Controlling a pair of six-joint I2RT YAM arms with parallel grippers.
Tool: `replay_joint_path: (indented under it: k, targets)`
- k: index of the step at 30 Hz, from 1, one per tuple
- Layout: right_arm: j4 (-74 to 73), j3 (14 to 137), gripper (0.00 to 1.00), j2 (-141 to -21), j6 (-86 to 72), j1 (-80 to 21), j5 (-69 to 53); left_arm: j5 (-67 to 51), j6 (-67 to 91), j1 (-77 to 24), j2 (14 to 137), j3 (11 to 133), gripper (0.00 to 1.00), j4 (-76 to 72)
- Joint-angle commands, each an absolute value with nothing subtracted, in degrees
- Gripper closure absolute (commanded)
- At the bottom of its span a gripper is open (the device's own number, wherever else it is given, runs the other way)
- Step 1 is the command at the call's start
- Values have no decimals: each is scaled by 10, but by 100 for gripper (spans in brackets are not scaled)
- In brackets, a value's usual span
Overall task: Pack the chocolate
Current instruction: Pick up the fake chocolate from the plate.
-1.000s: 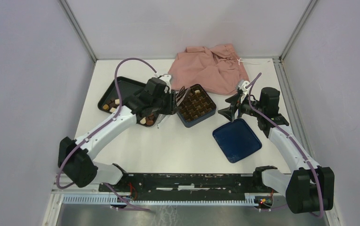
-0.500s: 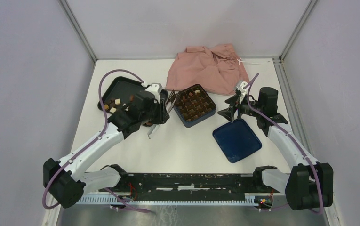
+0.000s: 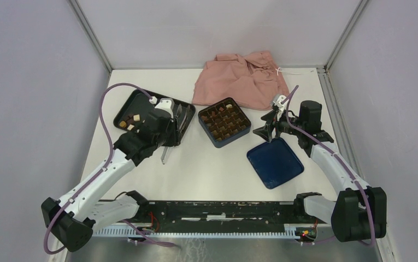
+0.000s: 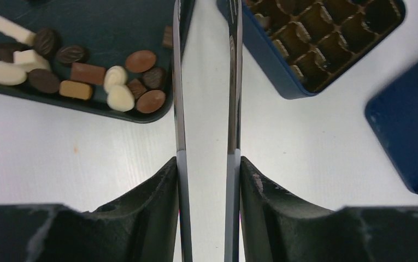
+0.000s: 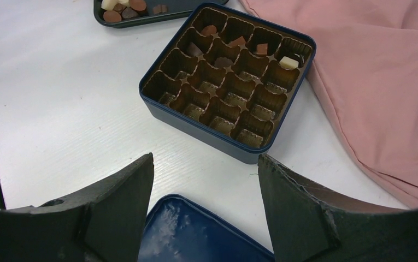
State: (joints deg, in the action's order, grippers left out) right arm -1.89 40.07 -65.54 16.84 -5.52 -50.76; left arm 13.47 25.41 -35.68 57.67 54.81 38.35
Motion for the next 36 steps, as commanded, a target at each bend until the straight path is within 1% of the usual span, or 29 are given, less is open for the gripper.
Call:
replay_joint_path:
  k: [1,4,9,12,25,30,36]
  targets:
    - [-15,426,24,-653,179,-57,-517,174,232,-314,577,588,53,410]
    - [-16,426,24,-652,178,-57,-522,156,201,-266,590,601,53,411]
    - [-15,427,24,-653,177,-58,-528,79,161,-169,616,612,53,395]
    - [-16,427,25,-655,176,-57,-531,63,143,-134,650,623,53,391]
    - [-28,434,24,-681,180,-59,-530,111,94,-98,821,714,53,423]
    - [-29,434,24,-688,180,-60,-530,147,80,-95,855,737,53,431]
    - [-32,437,24,-698,182,-60,-530,156,70,-83,883,752,53,434]
